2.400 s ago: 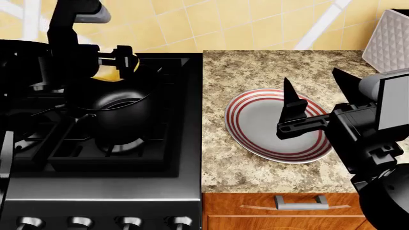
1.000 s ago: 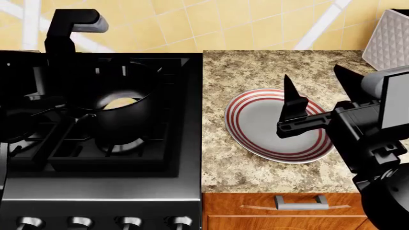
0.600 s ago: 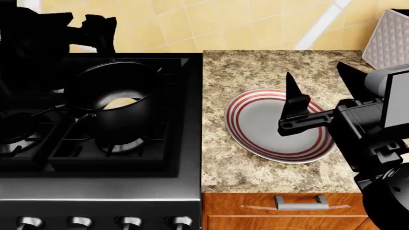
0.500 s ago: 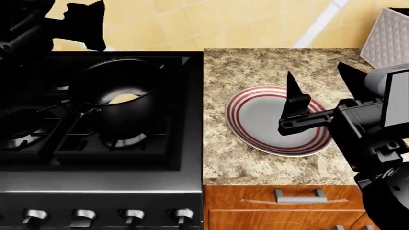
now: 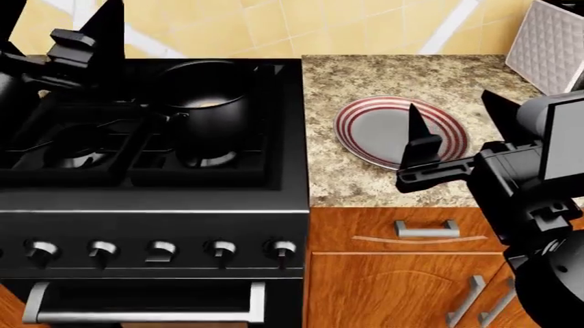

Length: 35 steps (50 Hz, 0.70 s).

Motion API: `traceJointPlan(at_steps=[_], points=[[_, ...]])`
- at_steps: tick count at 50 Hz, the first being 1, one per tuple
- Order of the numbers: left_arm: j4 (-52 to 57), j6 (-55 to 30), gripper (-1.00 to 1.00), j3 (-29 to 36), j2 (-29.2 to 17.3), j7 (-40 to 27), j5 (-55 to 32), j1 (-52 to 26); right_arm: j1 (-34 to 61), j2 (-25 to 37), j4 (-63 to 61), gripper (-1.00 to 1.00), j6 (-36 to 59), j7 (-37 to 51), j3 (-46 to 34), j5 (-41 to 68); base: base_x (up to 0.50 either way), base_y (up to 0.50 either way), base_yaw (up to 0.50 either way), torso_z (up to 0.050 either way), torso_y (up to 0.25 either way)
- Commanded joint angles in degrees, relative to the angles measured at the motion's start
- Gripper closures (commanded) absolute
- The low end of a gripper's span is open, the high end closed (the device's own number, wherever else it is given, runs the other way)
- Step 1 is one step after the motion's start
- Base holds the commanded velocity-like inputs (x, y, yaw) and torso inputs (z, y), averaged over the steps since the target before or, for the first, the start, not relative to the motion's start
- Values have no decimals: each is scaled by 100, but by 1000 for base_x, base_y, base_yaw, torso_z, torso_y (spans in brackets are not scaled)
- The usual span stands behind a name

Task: Frozen meat rests on a plate on the counter. Retrieve the meat and place it in a pot on a burner. Then turn the burner on.

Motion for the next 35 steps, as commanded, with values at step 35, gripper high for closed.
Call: traceJointPlan(at_steps=[35], points=[[1180,1920,-100,-47,959,876,1959,3930,-151,93,-1,-100,-372,-95,-68,-182,0,475,0,0,0]])
